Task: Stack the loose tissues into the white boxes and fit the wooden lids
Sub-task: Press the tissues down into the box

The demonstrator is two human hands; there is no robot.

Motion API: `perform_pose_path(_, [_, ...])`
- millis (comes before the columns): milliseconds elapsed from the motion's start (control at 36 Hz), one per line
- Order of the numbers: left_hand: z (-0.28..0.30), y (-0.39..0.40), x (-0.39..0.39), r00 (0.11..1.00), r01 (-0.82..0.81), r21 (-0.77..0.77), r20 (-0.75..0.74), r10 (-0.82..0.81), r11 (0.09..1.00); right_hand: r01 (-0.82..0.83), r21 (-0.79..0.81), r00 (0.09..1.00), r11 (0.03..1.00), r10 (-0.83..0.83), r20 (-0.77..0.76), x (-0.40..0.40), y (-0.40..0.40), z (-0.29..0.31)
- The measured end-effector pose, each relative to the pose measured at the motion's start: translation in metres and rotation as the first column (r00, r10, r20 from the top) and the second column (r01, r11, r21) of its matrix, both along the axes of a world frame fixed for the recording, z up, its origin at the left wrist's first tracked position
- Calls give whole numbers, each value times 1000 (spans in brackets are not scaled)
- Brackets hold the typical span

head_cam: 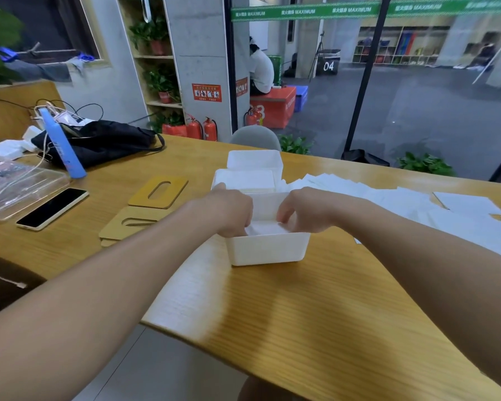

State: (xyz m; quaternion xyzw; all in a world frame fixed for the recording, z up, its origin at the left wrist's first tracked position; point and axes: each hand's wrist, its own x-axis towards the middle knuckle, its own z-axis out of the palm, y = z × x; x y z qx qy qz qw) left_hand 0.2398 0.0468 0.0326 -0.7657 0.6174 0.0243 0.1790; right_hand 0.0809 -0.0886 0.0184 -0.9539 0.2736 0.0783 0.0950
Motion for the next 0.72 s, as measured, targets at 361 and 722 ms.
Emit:
perform_pose_path(361, [17,1,-9,919,-27,-449,-362,-154,893,17,89,892,996,-55,448,-49,0,21])
perform_pose_path(722, [-27,-10,-160,715,44,-527,-577,-395,849,284,160,752,945,-324,575,-230,45,-30])
